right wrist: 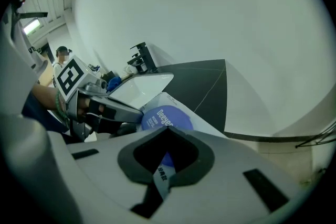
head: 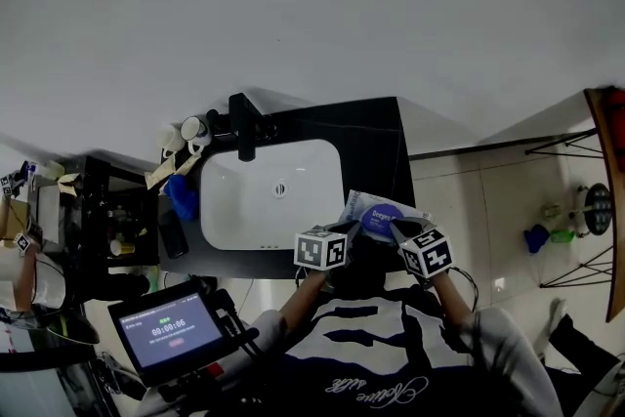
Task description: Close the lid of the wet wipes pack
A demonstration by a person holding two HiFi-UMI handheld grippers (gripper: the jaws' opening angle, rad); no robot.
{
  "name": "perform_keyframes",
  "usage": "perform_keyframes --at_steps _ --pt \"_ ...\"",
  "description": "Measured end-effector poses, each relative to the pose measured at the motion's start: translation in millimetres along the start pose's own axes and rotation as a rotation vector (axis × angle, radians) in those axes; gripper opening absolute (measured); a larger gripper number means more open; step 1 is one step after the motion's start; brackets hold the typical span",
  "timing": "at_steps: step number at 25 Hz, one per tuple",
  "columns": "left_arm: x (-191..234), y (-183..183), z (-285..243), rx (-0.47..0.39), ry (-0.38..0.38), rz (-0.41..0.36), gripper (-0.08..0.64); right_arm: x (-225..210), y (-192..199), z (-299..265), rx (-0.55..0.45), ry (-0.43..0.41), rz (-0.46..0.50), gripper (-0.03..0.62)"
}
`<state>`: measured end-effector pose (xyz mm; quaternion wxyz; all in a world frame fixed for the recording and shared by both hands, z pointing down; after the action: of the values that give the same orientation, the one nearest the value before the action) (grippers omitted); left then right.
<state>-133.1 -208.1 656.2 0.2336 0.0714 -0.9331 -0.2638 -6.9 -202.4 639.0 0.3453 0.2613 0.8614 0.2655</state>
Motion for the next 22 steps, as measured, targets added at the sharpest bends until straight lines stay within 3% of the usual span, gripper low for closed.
perform_keyframes --at_steps 13,18,22 --pt "-10.6 -4.4 16.0 -0.078 -0.051 -0.012 0.0 0.7 -4.7 -4.7 0.041 0.002 0.072 -0.002" --pt "-10.4 -24.5 27.5 -0.195 -0.025 -0.01 0.0 5.5 -11.9 -13.0 0.01 -0.016 0.097 -0.002" --pt "-20.4 -35.2 40.6 -0.269 -0.024 0.001 0.0 10.6 -21.7 -5.5 -0.068 -0.068 0.051 -0.002"
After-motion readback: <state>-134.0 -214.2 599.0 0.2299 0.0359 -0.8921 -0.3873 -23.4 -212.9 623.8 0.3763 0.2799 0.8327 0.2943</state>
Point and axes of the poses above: the fingertips, and each gripper's own axes: z backward along the fingers, x to its left, y out of its underside, the point moved 4 cm from there along z, backward along the fingers, and after that the axes turned 13 degrees about -y, right-handed, at the moved point
